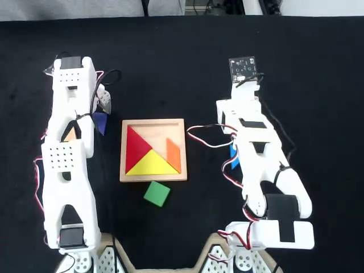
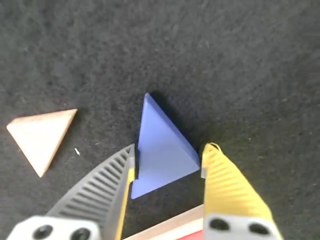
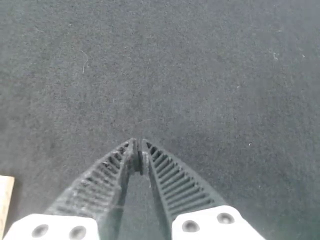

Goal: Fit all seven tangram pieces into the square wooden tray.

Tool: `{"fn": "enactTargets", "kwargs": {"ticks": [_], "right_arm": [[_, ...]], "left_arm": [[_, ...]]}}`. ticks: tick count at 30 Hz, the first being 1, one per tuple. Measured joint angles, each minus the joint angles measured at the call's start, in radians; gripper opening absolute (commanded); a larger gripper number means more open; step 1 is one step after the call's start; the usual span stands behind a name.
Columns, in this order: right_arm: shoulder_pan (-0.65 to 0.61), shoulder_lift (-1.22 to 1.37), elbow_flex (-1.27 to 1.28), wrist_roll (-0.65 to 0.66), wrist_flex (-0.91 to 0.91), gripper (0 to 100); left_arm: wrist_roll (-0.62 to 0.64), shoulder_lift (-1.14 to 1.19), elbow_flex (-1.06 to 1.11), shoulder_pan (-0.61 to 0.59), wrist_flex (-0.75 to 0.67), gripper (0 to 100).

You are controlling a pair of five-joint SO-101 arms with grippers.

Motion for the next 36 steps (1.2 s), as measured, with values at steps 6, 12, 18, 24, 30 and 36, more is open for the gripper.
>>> {"fn": "enactTargets", "kwargs": {"ticks": [6,12,18,24,30,36], "right_arm": [[0.000,0.000,0.000,0.000,0.000,1.2],[0.000,0.000,0.000,0.000,0.000,1.2],[0.000,0.000,0.000,0.000,0.000,1.2],[0.000,0.000,0.000,0.000,0.000,1.2],[0.000,0.000,0.000,0.000,0.000,1.2],[0.025,0.000,0.000,0.000,-0.014,1.2]], "left_arm": [[0.000,0.000,0.000,0.000,0.000,11],[0.003,0.000,-0.006,0.000,0.020,11],[-0.002,-0.009,-0.005,0.000,0.026,11],[-0.003,-0.120,0.135,0.009,0.032,11],[-0.003,-0.342,0.336,0.132,0.034,11],[0.023,-0.522,0.416,0.281,0.034,11]]}}
